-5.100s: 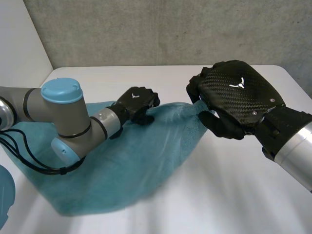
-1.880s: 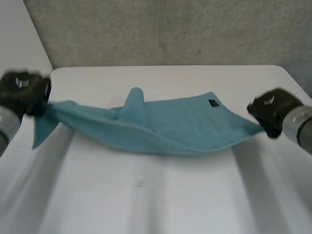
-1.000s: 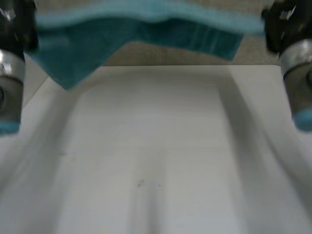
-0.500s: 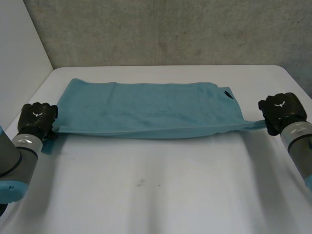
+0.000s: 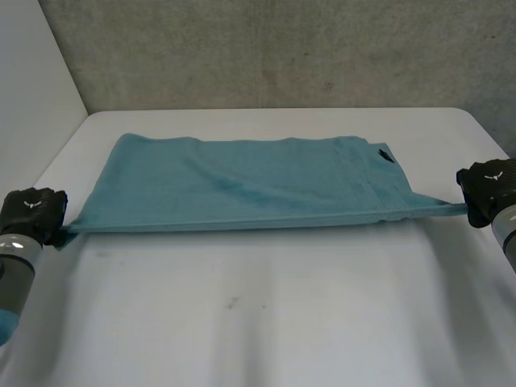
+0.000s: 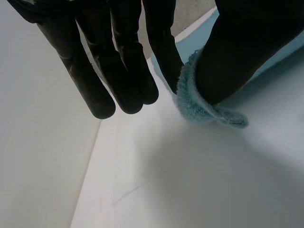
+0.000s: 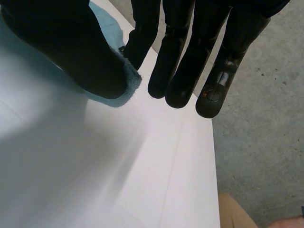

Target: Fold the laundry

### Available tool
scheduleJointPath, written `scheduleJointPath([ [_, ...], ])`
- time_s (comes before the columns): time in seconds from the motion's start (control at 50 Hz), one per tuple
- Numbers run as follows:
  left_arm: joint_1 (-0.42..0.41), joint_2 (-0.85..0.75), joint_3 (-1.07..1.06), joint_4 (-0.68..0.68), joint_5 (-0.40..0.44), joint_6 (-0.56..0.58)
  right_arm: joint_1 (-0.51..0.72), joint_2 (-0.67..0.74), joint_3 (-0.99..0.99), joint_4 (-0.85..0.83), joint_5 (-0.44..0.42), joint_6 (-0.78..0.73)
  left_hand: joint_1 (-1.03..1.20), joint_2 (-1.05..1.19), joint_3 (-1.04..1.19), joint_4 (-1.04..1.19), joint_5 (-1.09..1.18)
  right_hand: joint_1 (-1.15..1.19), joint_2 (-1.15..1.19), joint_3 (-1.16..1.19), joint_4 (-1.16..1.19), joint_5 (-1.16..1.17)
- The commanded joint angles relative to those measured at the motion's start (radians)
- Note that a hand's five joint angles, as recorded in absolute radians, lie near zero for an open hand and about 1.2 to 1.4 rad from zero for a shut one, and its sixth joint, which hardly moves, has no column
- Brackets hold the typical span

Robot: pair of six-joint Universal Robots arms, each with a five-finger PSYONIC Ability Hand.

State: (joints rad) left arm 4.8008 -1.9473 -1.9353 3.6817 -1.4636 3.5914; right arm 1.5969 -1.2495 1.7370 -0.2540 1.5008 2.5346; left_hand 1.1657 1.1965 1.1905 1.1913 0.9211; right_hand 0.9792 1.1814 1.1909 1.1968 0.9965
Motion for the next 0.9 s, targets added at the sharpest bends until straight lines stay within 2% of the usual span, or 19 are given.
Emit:
scheduleJointPath([
  [0.02,0.005,0.209,-0.056,-0.219,0.000,0.007,-0.003,-0.044,0.009,0.082,-0.017,-0.016,0.231,0.200,0.206,0.205,0.301,0.417,0.215,0.205,0.199,0.225],
  [0.08,0.013,0.249,-0.057,-0.284,-0.001,0.007,-0.038,-0.086,0.010,0.207,-0.060,-0.054,0.231,0.200,0.206,0.205,0.301,0.417,0.215,0.205,0.199,0.225],
  [0.1,0.028,0.299,-0.057,-0.361,-0.001,0.010,-0.070,-0.109,0.015,0.291,-0.095,-0.104,0.231,0.200,0.206,0.205,0.301,0.417,0.215,0.205,0.199,0.225],
  [0.12,0.052,0.341,-0.057,-0.449,0.000,0.018,-0.071,-0.110,0.015,0.292,-0.096,-0.105,0.231,0.200,0.206,0.205,0.301,0.417,0.215,0.205,0.199,0.225],
  [0.14,0.053,0.341,-0.057,-0.450,0.000,0.018,-0.105,-0.134,0.021,0.388,-0.131,-0.182,0.231,0.200,0.206,0.205,0.301,0.417,0.215,0.205,0.199,0.225],
  [0.16,0.075,0.381,-0.059,-0.538,0.002,0.033,-0.139,-0.155,0.035,0.488,-0.157,-0.271,0.231,0.200,0.206,0.205,0.301,0.417,0.215,0.205,0.199,0.225],
  [0.22,0.103,0.441,-0.059,-0.694,0.005,0.100,-0.176,-0.176,0.052,0.579,-0.171,-0.367,0.231,0.200,0.206,0.205,0.301,0.417,0.215,0.205,0.199,0.225],
  [0.26,0.108,0.464,-0.062,-0.751,0.012,0.145,-0.256,-0.224,0.082,0.712,-0.188,-0.523,0.231,0.200,0.206,0.205,0.301,0.417,0.215,0.205,0.199,0.225],
  [0.32,0.111,0.488,-0.074,-0.789,0.049,0.206,-0.305,-0.254,0.078,0.714,-0.194,-0.580,0.231,0.200,0.206,0.205,0.301,0.417,0.215,0.205,0.199,0.225],
  [0.4,0.116,0.479,-0.067,-0.736,0.097,0.211,-0.308,-0.255,0.047,0.665,-0.194,-0.556,0.231,0.200,0.206,0.205,0.301,0.417,0.215,0.205,0.199,0.225],
  [0.46,0.114,0.446,-0.047,-0.643,0.129,0.208,-0.289,-0.246,0.006,0.603,-0.195,-0.481,0.231,0.200,0.206,0.205,0.301,0.417,0.215,0.205,0.199,0.225],
  [0.5,0.085,0.331,0.002,-0.506,0.132,0.204,-0.270,-0.222,-0.014,0.561,-0.197,-0.427,0.231,0.200,0.206,0.205,0.301,0.417,0.215,0.205,0.199,0.225],
  [0.52,0.085,0.330,0.002,-0.505,0.132,0.204,-0.246,-0.176,-0.040,0.512,-0.195,-0.377,0.231,0.200,0.206,0.205,0.301,0.417,0.215,0.205,0.199,0.225],
  [0.6,-0.018,0.152,0.135,-0.359,0.109,0.181,-0.170,-0.073,-0.120,0.417,-0.180,-0.289,0.231,0.200,0.206,0.205,0.301,0.417,0.215,0.205,0.199,0.225],
  [0.62,-0.018,0.151,0.136,-0.359,0.109,0.181,-0.125,-0.026,-0.166,0.377,-0.165,-0.255,0.231,0.200,0.206,0.205,0.301,0.417,0.215,0.205,0.199,0.225],
  [0.66,-0.051,0.023,0.238,-0.312,0.060,0.159,-0.084,0.024,-0.220,0.348,-0.137,-0.227,0.231,0.200,0.206,0.205,0.301,0.417,0.215,0.205,0.199,0.225],
  [0.74,-0.075,-0.096,0.358,-0.278,0.009,0.150,0.000,0.190,-0.382,0.286,-0.016,-0.185,0.231,0.200,0.206,0.205,0.301,0.417,0.215,0.205,0.199,0.225],
  [0.82,-0.121,-0.253,0.531,-0.224,-0.017,0.153,0.032,0.294,-0.498,0.246,0.021,-0.165,0.231,0.200,0.206,0.205,0.301,0.417,0.215,0.205,0.199,0.225],
  [0.9,-0.130,-0.326,0.621,-0.178,-0.017,0.153,0.051,0.416,-0.635,0.213,0.032,-0.154,0.231,0.200,0.206,0.205,0.301,0.417,0.215,0.205,0.199,0.225],
])
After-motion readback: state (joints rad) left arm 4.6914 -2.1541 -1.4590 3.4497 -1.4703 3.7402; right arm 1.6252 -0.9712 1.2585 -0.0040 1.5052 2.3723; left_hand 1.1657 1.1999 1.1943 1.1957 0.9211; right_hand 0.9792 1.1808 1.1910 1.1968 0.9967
